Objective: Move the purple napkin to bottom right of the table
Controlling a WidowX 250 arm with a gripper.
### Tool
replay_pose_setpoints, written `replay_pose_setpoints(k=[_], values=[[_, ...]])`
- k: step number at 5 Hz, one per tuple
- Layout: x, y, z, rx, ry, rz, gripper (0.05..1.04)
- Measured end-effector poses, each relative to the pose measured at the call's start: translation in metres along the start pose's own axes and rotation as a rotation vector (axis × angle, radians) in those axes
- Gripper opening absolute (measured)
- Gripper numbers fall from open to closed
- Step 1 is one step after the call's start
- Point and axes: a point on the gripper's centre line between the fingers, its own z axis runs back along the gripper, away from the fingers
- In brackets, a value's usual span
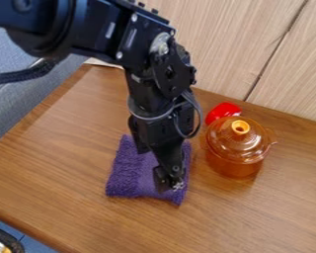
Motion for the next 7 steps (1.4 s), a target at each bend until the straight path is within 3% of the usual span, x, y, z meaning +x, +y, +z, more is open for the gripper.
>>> replay_pose_setpoints(k=[1, 2, 3, 5, 6, 7], values=[[-0.002, -0.001, -0.004, -0.008, 0.017, -0.001, 0.999], [-0.008, 0.023, -0.021, -0.01, 0.08, 0.077, 0.999], [-0.014, 0.045, -0.031, -0.001, 0.107, 0.16, 0.999], [-0.012, 0.059, -0.078, 0.002, 0.18, 0.204, 0.999], [-0.006, 0.059, -0.09, 0.012, 0.18, 0.198, 0.999], [-0.005, 0.053, -0.093, -0.03, 0.19, 0.179, 1.0]])
